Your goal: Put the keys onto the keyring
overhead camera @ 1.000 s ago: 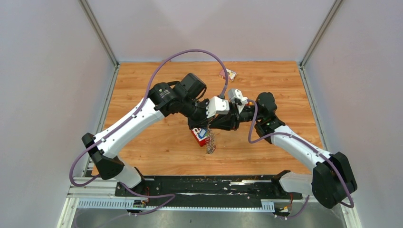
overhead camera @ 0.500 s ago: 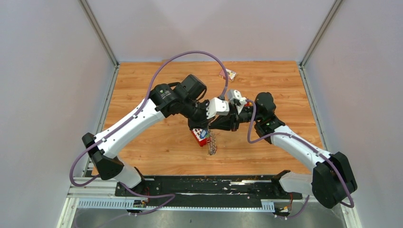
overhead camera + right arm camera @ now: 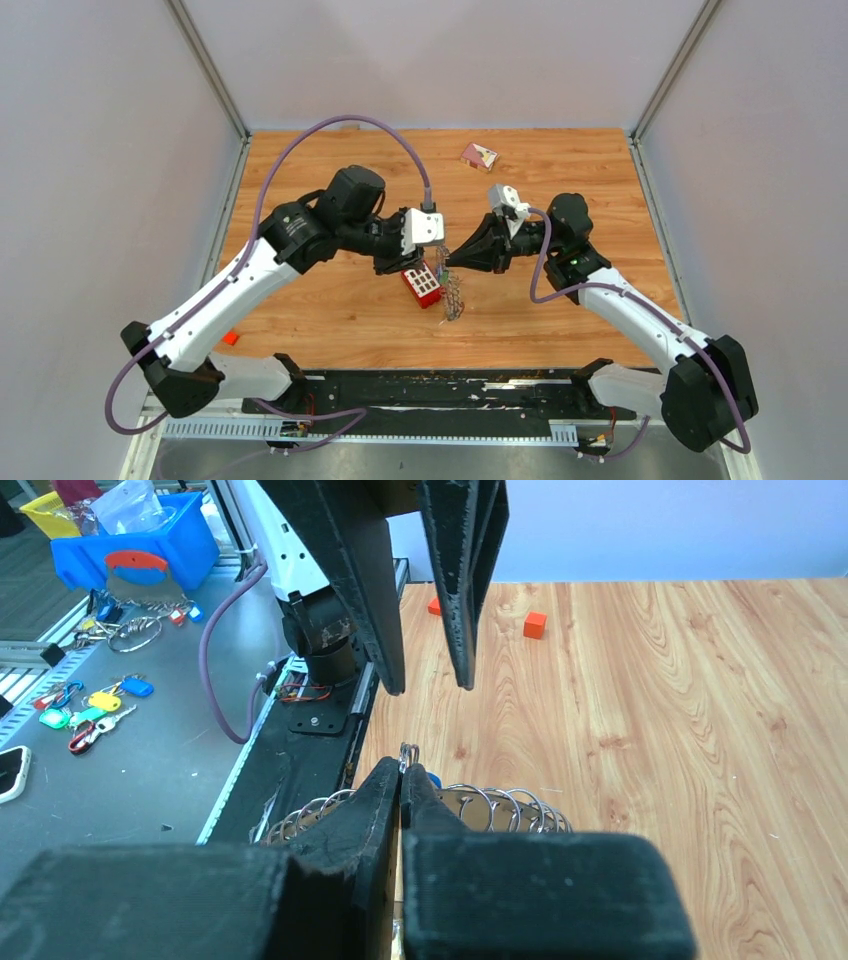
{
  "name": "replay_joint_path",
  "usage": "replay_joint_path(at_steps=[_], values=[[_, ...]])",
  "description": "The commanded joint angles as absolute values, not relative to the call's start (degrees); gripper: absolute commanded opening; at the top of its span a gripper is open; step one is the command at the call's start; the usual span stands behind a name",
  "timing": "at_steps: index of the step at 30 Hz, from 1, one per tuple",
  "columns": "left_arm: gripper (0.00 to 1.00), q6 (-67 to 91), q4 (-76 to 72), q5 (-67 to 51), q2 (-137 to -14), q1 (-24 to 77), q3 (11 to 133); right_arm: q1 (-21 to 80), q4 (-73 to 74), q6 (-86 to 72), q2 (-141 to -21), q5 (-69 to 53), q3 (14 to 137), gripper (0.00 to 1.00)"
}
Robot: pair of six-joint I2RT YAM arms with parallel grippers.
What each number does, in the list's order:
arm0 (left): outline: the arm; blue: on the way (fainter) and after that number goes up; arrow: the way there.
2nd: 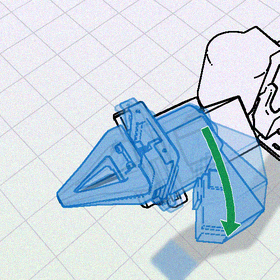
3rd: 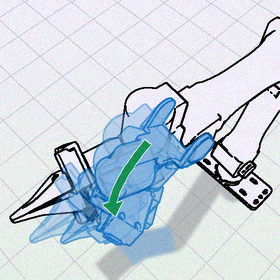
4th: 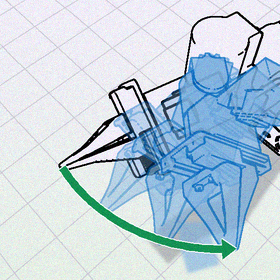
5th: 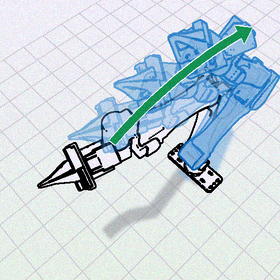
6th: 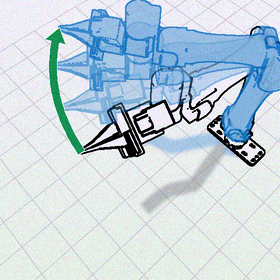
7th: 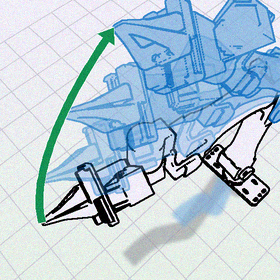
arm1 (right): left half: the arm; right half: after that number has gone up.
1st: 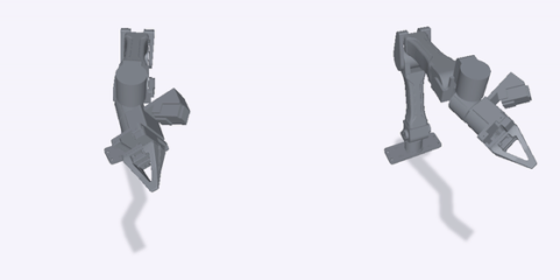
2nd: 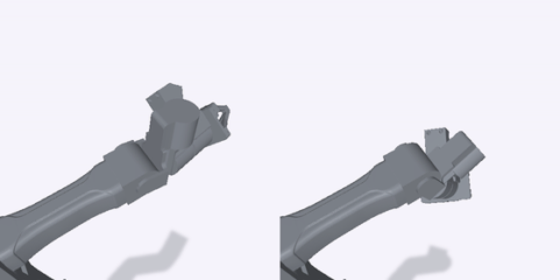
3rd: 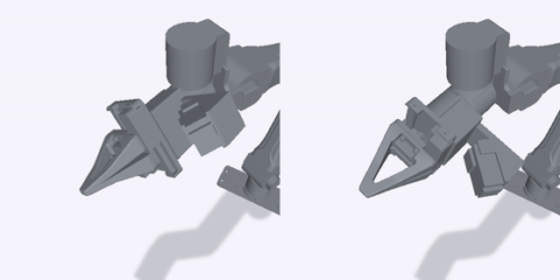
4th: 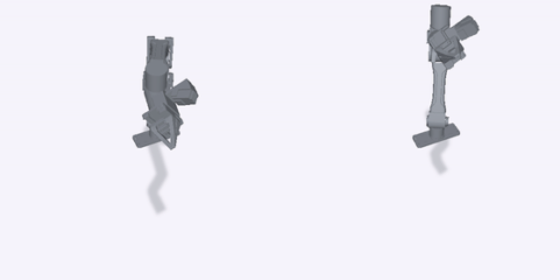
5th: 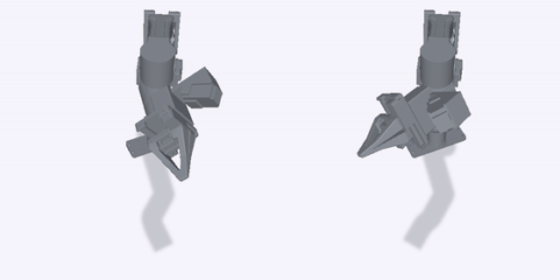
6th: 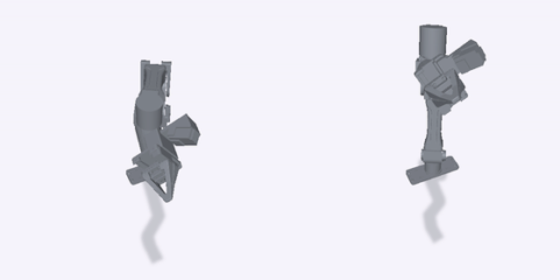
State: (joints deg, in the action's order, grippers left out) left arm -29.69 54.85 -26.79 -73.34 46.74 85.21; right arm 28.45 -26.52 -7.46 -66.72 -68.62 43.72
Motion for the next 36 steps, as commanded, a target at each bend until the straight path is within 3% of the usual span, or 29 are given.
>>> replay_joint_path(at_steps=[1,8,21,36], values=[[0.39,-31.3,42.8,-29.6,-68.6,46.8,80.0,27.6,-29.7,-8.6,-64.8,-70.1,46.5,0.0],[0.39,-27.8,35.1,-35.7,-67.6,46.8,72.9,26.9,-29.4,-8.0,-64.4,-70.4,46.2,0.0],[0.32,-27.1,33.2,-34.8,-69.3,46.8,73.7,26.9,-28.3,-6.3,-65.2,-70.5,45.7,0.0],[0.0,-27.0,34.5,-35.7,-71.4,46.8,74.7,26.9,-28.3,-6.2,-65.0,-70.5,45.5,0.0]])
